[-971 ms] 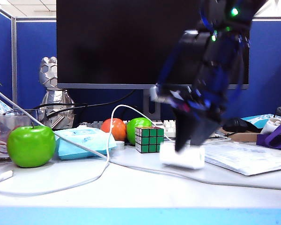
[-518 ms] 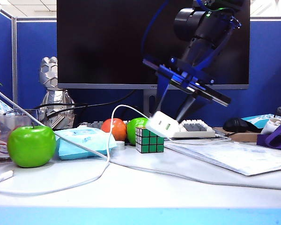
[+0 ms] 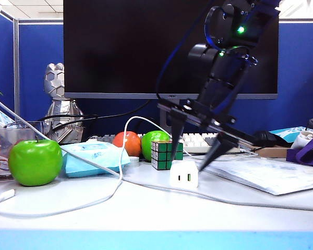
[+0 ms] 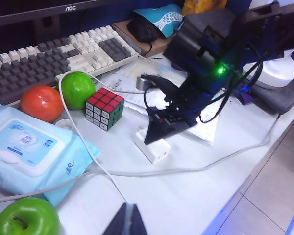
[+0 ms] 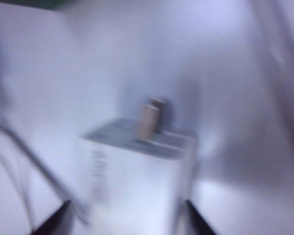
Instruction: Pick up the Type-C charging cable and the charging base, insert one end of the Type-C charger into the corresponding slot on the base, and finally place the plugged-in charger back on the table.
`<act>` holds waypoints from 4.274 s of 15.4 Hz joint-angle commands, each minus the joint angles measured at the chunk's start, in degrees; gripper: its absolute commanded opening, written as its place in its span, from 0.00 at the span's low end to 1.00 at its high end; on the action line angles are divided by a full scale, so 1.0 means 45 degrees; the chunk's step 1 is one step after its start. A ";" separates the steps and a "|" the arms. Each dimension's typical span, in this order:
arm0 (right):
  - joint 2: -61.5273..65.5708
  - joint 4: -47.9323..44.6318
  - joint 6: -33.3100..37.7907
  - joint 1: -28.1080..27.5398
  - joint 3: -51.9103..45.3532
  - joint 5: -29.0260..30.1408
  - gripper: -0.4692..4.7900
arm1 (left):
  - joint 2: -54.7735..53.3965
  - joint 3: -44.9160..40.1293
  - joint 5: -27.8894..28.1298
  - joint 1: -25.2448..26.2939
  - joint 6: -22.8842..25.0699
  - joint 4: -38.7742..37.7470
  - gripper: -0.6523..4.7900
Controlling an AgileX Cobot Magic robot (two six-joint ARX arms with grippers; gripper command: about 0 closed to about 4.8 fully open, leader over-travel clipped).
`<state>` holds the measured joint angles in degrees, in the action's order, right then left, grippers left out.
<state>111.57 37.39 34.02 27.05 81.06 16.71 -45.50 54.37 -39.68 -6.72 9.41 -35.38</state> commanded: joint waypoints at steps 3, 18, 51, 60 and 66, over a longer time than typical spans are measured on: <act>-0.0238 0.0355 -0.5882 0.0005 0.1404 0.2361 0.78 | 0.0034 0.0053 -0.0107 -0.0010 -0.0010 0.0160 0.11; 0.0840 0.1681 -2.1473 0.0053 0.1666 0.0301 0.98 | 0.0034 0.0053 -0.0136 -0.0010 -0.0097 0.0359 0.11; -0.0058 0.1243 -1.0962 0.0044 0.1744 0.3988 1.00 | 0.0029 0.0049 -0.0136 -0.0010 -0.0287 0.0262 0.11; 0.0651 -0.0719 -1.9948 0.0622 0.1715 0.3954 1.00 | 0.0024 0.0049 -0.0136 -0.0010 -0.0287 0.0257 0.11; 0.1836 -0.0442 -1.9963 0.0967 0.1710 0.1627 1.00 | 0.0024 0.0049 -0.0136 -0.0010 -0.0287 0.0262 0.11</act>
<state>119.37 36.10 -55.59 31.31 88.66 25.10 -45.50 54.37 -39.94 -6.72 8.12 -34.59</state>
